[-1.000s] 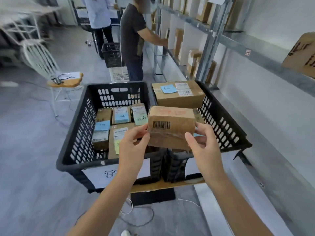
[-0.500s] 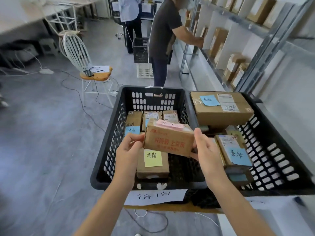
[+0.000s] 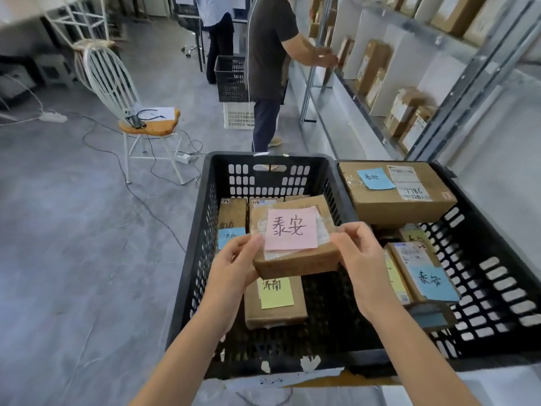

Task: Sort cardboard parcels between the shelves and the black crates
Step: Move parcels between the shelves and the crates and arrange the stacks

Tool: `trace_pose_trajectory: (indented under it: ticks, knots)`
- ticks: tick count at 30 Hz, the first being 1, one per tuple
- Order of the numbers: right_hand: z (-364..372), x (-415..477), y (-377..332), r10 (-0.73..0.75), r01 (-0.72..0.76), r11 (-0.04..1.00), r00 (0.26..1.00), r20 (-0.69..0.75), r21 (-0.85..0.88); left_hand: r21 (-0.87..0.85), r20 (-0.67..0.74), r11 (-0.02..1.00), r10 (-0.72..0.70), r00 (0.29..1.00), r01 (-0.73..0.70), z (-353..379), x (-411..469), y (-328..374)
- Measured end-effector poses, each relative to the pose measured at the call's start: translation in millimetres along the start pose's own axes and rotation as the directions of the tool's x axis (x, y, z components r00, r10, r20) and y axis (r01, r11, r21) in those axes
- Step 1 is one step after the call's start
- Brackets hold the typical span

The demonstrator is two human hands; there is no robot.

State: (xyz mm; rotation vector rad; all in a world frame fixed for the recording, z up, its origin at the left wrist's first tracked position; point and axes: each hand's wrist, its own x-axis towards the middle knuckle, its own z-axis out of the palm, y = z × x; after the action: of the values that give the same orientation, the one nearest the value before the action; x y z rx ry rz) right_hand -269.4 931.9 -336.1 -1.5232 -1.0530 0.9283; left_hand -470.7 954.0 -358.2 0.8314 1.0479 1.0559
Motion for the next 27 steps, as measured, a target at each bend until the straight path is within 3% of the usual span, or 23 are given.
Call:
trace_pose_trajectory:
  ticks: [5,10,15,27]
  knots:
    - [15,8,-2,0.04,-0.042,0.995,0.999,0.031,0.086,0.038,-0.025,0.999,0.009,1.0,-0.008,-13,14,4]
    - [17,11,-7,0.14,-0.14,0.99,0.989,0.05,-0.011,0.08,-0.003,0.996,0.045,0.999,-0.044,-17,18,3]
    - [15,14,-8,0.216,-0.222,0.968,0.974,0.063,0.118,0.112,0.02,0.99,0.084,0.996,-0.086,-14,23,4]
    - [-48,33,-13,0.151,-0.143,0.973,0.988,-0.033,0.184,0.21,0.107,0.967,0.121,0.987,-0.142,48,33,9]
